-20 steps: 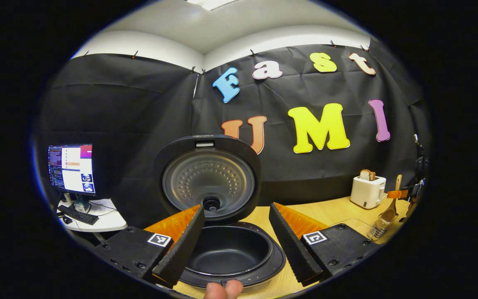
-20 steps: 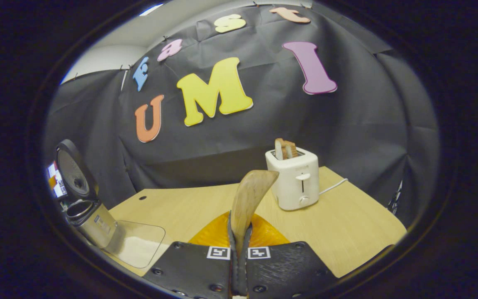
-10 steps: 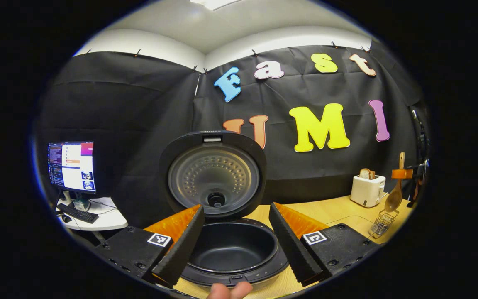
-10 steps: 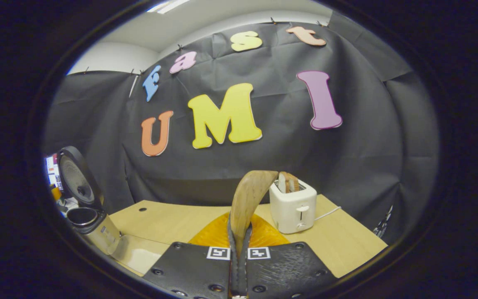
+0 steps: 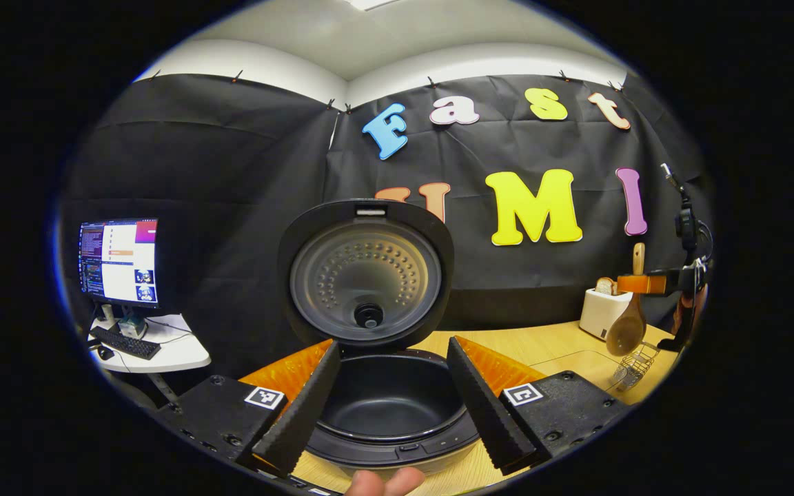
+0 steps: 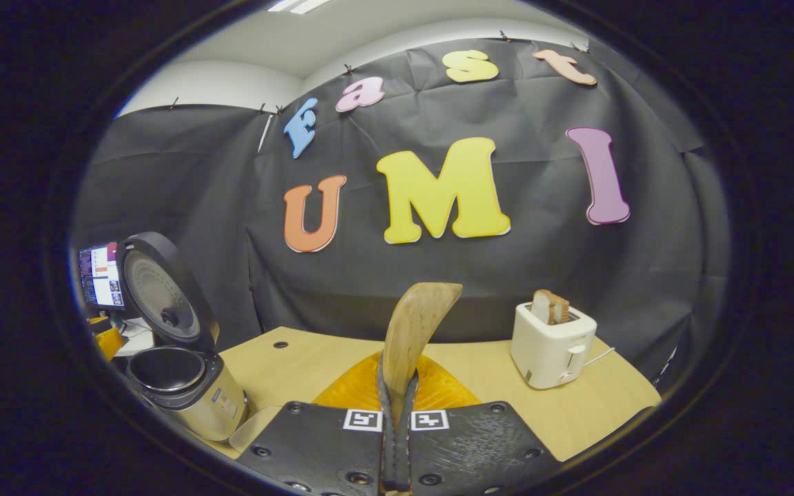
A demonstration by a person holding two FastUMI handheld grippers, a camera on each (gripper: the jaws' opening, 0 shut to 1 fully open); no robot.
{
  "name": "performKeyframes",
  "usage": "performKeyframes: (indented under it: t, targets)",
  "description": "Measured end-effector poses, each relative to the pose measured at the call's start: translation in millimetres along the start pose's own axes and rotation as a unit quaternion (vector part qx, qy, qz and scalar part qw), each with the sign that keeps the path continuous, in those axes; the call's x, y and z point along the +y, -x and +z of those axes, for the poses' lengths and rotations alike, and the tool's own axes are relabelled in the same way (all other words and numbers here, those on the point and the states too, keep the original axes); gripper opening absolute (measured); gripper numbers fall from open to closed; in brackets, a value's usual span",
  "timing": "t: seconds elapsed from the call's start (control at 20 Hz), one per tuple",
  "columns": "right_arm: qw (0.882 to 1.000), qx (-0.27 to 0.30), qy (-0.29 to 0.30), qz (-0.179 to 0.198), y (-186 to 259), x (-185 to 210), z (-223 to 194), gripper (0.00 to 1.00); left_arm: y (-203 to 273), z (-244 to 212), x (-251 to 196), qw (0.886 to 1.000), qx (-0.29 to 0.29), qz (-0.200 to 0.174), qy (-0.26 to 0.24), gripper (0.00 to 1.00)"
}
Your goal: Close the left gripper, press the button to open the rice cooker; take a wooden spoon from the chopstick holder with the right hand, scoop a spoonful of rice and pour it into the rice cooker, then put the wooden spoon back into the chopstick holder.
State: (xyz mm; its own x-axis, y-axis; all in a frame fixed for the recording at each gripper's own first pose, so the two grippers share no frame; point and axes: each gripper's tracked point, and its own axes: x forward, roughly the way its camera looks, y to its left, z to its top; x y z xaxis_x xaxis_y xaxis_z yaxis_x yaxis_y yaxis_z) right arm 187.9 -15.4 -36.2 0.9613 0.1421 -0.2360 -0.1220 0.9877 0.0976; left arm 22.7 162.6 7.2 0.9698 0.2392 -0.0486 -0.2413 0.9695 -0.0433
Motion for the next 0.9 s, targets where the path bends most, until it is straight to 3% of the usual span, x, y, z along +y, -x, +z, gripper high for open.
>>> performKeyframes:
  t: [0.1,0.35,0.6,0.8,0.9]
  targets:
    - [1.000,0.022,0.006,0.003,-7.8,16.3,-23.8,0.00,2.1,-2.9,1.0,1.000,0.000,-0.003,0.005,0.99]
    - [0.998,0.048,0.039,-0.029,-22.2,26.9,-72.0,0.01,6.3,-6.0,8.0,1.000,0.008,0.001,0.008,0.99]
    - [0.992,0.022,0.100,-0.074,-19.7,22.3,-70.1,0.00,8.7,-3.4,10.6,1.000,0.005,-0.011,0.009,0.99]
    - [0.989,0.036,0.119,-0.080,-24.2,35.2,-86.7,0.01,6.1,-9.2,9.9,1.000,0.013,-0.021,0.004,0.95]
    - [0.990,0.042,0.110,-0.071,-25.3,47.3,-89.2,0.00,5.8,-12.9,14.6,1.000,0.020,-0.016,0.003,0.99]
